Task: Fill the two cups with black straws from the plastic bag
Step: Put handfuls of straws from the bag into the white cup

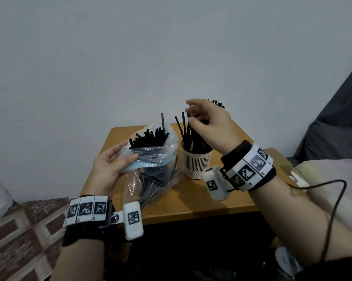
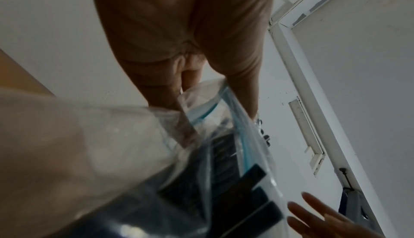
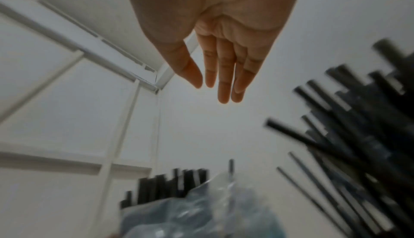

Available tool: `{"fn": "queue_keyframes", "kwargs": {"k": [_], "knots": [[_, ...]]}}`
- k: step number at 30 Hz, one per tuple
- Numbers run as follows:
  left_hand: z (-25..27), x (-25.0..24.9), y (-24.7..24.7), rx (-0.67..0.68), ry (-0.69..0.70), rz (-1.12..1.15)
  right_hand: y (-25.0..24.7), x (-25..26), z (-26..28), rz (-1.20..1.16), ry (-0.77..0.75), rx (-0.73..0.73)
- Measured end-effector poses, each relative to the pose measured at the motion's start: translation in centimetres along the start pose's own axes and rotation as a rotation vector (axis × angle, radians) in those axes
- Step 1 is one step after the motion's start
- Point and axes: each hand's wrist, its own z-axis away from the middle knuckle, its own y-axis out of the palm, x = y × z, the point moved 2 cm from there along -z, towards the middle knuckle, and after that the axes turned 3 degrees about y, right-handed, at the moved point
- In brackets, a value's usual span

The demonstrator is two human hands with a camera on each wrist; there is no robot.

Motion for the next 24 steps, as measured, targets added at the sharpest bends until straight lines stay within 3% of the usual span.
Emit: {"fn": "queue_keyframes", "kwargs": {"k": [4, 12, 18, 24], "knots": [[0.0, 0.3, -0.1, 0.023, 0.007, -0.028, 2.7, 0.5, 2.1, 0.004, 0.131, 0.169], [0.3, 1.2, -0.6, 0.072, -0.017, -0.116, 6.1, -0.7, 3.3, 0.151, 0.276, 0.277], [0.8, 1.1, -0.7, 0.119, -0.041, -0.173, 7.4, -1.7, 2.7, 0.089, 0.377, 0.300], [1.0, 1.2, -0.5, 0.126, -0.059, -0.174, 7.4, -2.1, 2.9, 0.066, 0.332, 0.319]]}}
